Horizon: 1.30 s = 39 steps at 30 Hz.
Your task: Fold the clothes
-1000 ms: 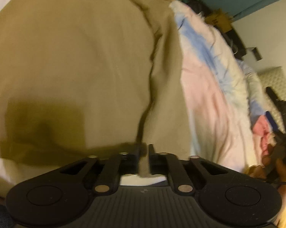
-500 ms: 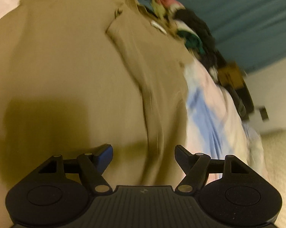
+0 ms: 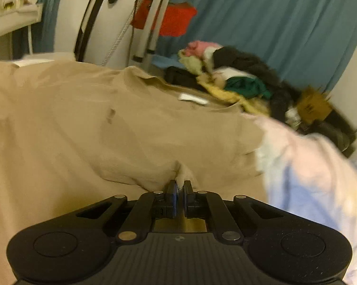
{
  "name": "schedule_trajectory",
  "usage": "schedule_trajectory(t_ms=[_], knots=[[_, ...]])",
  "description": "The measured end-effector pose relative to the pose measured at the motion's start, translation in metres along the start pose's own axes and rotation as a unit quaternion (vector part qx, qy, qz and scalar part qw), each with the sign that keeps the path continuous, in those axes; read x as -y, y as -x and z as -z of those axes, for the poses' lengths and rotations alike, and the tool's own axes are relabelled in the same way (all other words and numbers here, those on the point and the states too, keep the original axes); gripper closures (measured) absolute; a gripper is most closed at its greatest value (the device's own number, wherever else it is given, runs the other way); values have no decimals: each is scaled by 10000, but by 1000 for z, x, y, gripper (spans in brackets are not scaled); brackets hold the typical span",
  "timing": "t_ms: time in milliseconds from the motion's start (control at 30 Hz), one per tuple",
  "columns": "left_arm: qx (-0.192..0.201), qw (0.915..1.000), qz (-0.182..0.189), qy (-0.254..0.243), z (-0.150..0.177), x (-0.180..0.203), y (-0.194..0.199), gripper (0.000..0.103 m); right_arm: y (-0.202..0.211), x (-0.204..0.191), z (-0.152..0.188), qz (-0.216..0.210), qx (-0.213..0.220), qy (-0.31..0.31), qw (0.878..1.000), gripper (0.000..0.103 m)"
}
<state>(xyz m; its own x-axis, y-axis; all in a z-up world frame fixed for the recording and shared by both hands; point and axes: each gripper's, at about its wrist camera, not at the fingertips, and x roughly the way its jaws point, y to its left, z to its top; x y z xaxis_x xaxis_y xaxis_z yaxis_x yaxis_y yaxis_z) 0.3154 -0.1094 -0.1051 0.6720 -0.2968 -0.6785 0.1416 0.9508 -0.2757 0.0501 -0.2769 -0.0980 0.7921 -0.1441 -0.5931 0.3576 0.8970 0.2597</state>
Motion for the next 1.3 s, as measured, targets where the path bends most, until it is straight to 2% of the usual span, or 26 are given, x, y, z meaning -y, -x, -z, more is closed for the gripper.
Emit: schedule_trajectory(t_ms=[67, 200, 267, 400, 533, 700, 733, 867, 933, 967, 1033, 1100, 1167, 1300], knots=[[-157, 9997, 190, 53, 6, -11, 7, 92, -6, 1, 0, 15, -52, -20, 10000, 9], [-475, 9957, 770, 179, 28, -38, 36, 61, -10, 3, 0, -17, -113, -107, 9999, 9], [-661, 9923, 1033, 195, 46, -50, 58, 55, -8, 3, -1, -31, -70, -110, 9999, 9], [-1315, 9816, 1340, 361, 86, -68, 99, 55, 0, 3, -3, -57, 19, -146, 9999, 9], [-1878, 9694, 1530, 394, 127, -68, 125, 56, 15, 3, -4, -79, 194, -144, 9997, 9], [-2572, 9492, 1760, 433, 178, -68, 157, 57, 36, 4, -4, -126, 413, -215, 9988, 9], [-2619, 9480, 1780, 332, 185, -65, 162, 57, 39, 5, -4, -142, 442, -245, 9986, 9], [-2522, 9524, 1701, -208, 196, -50, 169, 60, 52, 4, -3, -176, 531, -298, 9980, 9], [-2531, 9517, 1711, -299, 198, -47, 171, 76, 57, 4, -2, -191, 577, -285, 9977, 9], [-2579, 9496, 1737, -386, 199, -46, 172, 89, 60, 4, -1, -191, 605, -269, 9976, 9], [-2521, 9513, 1732, -380, 202, -49, 179, 99, 65, 5, 0, -205, 670, -279, 9972, 9], [-2342, 9579, 1611, -412, 199, -49, 185, 100, 71, 6, 1, -231, 731, -315, 9966, 9], [-2124, 9660, 1314, -667, 203, -49, 198, 100, 75, 6, 1, -250, 763, -315, 9963, 9], [-1921, 9724, 913, -960, 213, -48, 209, 99, 80, 2, 2, -274, 806, -243, 9961, 9]])
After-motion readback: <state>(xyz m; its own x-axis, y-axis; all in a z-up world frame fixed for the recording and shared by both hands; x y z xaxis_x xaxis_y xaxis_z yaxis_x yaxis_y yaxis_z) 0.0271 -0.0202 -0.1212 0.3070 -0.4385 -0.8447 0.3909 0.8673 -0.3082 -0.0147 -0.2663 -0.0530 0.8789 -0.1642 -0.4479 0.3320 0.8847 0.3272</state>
